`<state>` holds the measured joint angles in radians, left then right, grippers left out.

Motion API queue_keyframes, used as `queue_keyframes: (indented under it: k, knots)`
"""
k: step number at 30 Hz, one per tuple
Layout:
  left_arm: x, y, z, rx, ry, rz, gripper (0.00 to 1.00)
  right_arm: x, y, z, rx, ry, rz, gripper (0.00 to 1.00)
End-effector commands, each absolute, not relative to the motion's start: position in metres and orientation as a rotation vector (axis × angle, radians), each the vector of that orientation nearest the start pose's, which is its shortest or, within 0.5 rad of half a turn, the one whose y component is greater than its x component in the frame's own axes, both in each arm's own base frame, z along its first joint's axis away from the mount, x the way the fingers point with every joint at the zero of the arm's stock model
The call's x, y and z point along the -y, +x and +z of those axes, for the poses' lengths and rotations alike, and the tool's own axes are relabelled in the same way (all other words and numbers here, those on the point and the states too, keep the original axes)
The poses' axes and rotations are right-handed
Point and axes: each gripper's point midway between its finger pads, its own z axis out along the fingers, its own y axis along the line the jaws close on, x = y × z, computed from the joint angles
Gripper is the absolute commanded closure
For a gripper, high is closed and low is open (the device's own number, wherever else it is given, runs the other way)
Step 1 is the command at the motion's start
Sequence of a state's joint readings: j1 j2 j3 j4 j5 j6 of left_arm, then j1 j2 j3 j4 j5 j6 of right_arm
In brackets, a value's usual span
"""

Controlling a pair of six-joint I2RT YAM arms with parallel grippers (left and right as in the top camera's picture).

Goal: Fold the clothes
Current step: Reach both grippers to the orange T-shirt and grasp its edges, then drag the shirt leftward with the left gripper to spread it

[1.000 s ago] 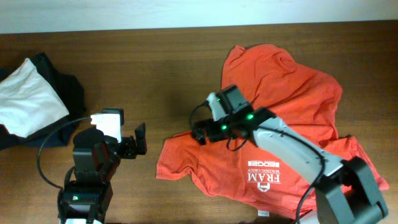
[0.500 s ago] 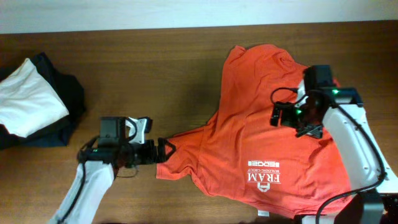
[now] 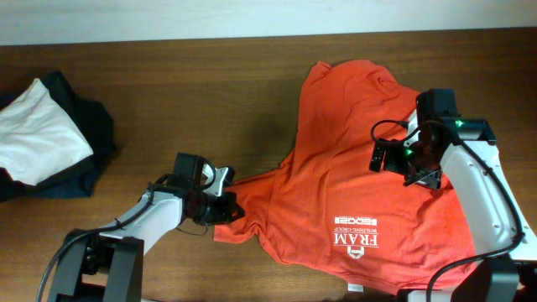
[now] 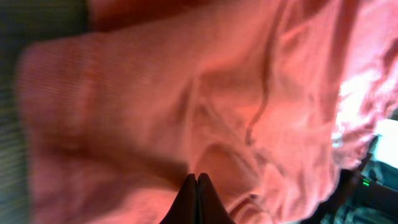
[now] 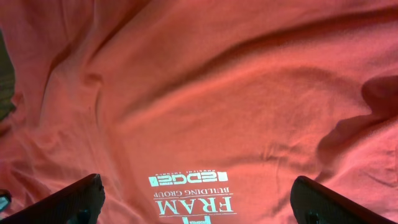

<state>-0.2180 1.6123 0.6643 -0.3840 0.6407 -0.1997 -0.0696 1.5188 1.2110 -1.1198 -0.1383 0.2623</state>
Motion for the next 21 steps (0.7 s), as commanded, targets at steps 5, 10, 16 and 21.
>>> queue_keyframes:
  k: [5,10,16,21]
  knots:
    - [0.128,0.282,0.015,-2.897,0.153,-0.615,0.92,0.002,0.296,0.126,-2.941,0.483,0.199,0.01]
    - [0.130,0.296,0.024,-2.854,0.172,-0.602,0.43,0.002,0.296,0.126,-2.941,0.483,0.199,0.01]
    - [0.122,0.297,0.014,-2.878,0.171,-0.505,0.33,0.002,0.296,0.126,-2.941,0.484,0.199,0.01]
    - [0.152,0.285,-0.001,-2.907,0.300,-0.552,0.38,0.002,0.296,0.126,-2.942,0.484,0.200,0.01]
